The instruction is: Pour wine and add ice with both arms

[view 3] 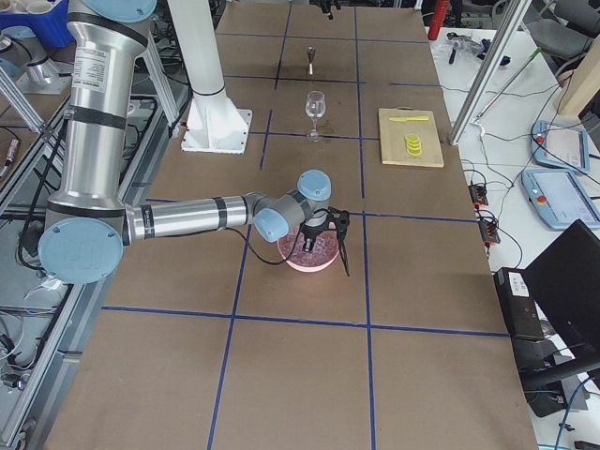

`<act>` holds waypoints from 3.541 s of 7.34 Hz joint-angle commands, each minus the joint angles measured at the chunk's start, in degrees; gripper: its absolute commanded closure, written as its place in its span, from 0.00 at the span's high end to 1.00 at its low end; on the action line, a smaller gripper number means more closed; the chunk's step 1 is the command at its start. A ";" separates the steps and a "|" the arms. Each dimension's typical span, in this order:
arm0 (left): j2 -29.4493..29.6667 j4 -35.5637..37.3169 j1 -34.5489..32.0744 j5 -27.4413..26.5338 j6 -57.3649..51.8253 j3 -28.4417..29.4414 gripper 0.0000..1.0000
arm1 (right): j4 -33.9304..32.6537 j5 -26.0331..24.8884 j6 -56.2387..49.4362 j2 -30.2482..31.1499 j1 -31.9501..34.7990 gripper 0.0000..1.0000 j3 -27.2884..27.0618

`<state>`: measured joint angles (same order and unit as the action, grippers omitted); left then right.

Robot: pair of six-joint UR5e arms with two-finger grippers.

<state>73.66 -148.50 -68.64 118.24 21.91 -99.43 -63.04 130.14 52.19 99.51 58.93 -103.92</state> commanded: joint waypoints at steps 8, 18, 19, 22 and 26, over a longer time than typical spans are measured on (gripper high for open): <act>0.44 -1.35 0.00 0.07 2.43 0.11 1.00 | -1.04 3.92 43.56 -27.84 -2.90 0.00 -12.53; 0.52 -5.39 0.09 -0.11 8.94 0.81 1.00 | -11.67 -26.58 56.01 -43.00 -29.82 0.00 -11.13; 0.52 -5.39 0.09 -0.11 8.94 0.81 1.00 | -11.76 -26.69 56.01 -42.91 -30.01 0.00 -11.04; 0.44 -5.39 0.09 -0.11 8.85 0.90 1.00 | -11.76 -26.69 56.01 -42.91 -30.10 0.59 -10.69; 0.17 -5.05 0.09 0.15 8.06 1.43 1.00 | -11.23 -15.59 50.60 -35.56 -18.47 1.00 -12.71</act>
<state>73.98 -153.77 -68.53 118.19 30.33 -98.15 -74.62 108.44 106.38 60.55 35.04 -116.19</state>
